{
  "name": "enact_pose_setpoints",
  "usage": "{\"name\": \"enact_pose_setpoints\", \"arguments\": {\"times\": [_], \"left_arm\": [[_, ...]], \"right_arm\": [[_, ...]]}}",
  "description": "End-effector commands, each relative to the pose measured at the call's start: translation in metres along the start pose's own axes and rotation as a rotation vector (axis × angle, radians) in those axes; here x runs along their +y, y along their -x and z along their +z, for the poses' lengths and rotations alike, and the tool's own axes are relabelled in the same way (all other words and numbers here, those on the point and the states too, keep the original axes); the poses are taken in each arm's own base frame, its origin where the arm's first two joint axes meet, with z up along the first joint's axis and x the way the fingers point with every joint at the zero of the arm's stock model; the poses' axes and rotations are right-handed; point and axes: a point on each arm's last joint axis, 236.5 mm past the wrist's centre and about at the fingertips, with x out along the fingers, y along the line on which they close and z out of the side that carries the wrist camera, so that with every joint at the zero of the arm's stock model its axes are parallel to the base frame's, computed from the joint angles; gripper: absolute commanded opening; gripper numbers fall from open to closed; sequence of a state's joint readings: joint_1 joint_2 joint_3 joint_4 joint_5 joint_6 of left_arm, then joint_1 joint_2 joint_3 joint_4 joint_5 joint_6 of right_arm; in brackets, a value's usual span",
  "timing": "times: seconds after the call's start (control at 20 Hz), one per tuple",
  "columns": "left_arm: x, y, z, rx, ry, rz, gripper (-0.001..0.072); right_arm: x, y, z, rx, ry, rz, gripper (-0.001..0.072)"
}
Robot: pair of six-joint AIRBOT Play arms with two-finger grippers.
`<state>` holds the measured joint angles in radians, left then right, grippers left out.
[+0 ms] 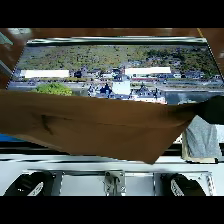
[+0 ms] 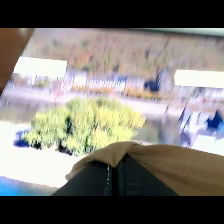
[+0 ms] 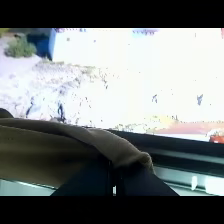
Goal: Fold the shirts.
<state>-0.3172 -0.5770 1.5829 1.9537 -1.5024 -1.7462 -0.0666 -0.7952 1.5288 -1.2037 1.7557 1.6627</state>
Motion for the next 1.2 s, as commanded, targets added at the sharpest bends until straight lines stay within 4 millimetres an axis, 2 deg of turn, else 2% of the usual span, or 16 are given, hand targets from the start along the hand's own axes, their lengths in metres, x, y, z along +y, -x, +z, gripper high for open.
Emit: {"name": "enact_pose_setpoints", "arguments": {"times": [0.0,0.1,0.25,0.35,0.4,0.5,0.6,0.7,0.8,0.85,0.9,0.95,1.0,1.05,1.1,1.15], "left_arm": [[-0.012,-0.063,-0.065,0.217,-0.101,0.046,0.0042],[-0.035,-0.111,-0.084,0.236,-0.132,0.02,0.0042],[-0.083,-0.181,-0.087,0.165,-0.11,-0.075,0.0042],[-0.112,-0.228,-0.09,0.152,-0.095,-0.116,0.0042],[-0.123,-0.25,-0.098,0.166,-0.096,-0.128,0.0042],[-0.142,-0.292,-0.125,0.228,-0.092,-0.142,0.0042],[-0.154,-0.328,-0.164,0.322,-0.04,-0.128,0.0042],[-0.161,-0.353,-0.207,0.435,0.055,-0.095,0.0042],[-0.173,-0.365,-0.244,0.536,0.114,-0.1,0.0043],[-0.177,-0.368,-0.257,0.574,0.139,-0.103,0.0045],[-0.181,-0.368,-0.263,0.595,0.162,-0.109,0.0083],[-0.183,-0.366,-0.263,0.606,0.19,-0.115,0.0233],[-0.178,-0.361,-0.258,0.625,0.209,-0.102,0.0477],[-0.166,-0.355,-0.249,0.648,0.188,-0.081,0.0589],[-0.15,-0.347,-0.239,0.666,0.116,-0.077,0.0589],[-0.13,-0.337,-0.229,0.685,0.039,-0.075,0.0498]], "right_arm": [[-0.047,-0.083,0.015,0.061,-0.024,-0.069,0.0073],[-0.074,-0.139,0.056,0.007,-0.032,-0.096,0.0073],[-0.111,-0.212,0.1,-0.068,-0.082,-0.131,0.0072],[-0.129,-0.252,0.112,-0.088,-0.126,-0.143,0.0073],[-0.137,-0.269,0.113,-0.086,-0.139,-0.149,0.0073],[-0.148,-0.295,0.114,-0.086,-0.167,-0.154,0.0073],[-0.156,-0.314,0.115,-0.094,-0.204,-0.154,0.0073],[-0.16,-0.328,0.113,-0.094,-0.268,-0.147,0.0074],[-0.156,-0.34,0.108,-0.072,-0.314,-0.116,0.0105],[-0.153,-0.343,0.107,-0.068,-0.338,-0.096,0.0211],[-0.149,-0.344,0.108,-0.071,-0.349,-0.079,0.0413],[-0.143,-0.341,0.11,-0.069,-0.349,-0.058,0.0591],[-0.139,-0.331,0.111,-0.05,-0.302,-0.047,0.0634],[-0.138,-0.316,0.109,-0.014,-0.208,-0.058,0.0634],[-0.142,-0.297,0.104,0.034,-0.119,-0.092,0.0634],[-0.152,-0.274,0.093,0.1,-0.053,-0.142,0.0633]]}}
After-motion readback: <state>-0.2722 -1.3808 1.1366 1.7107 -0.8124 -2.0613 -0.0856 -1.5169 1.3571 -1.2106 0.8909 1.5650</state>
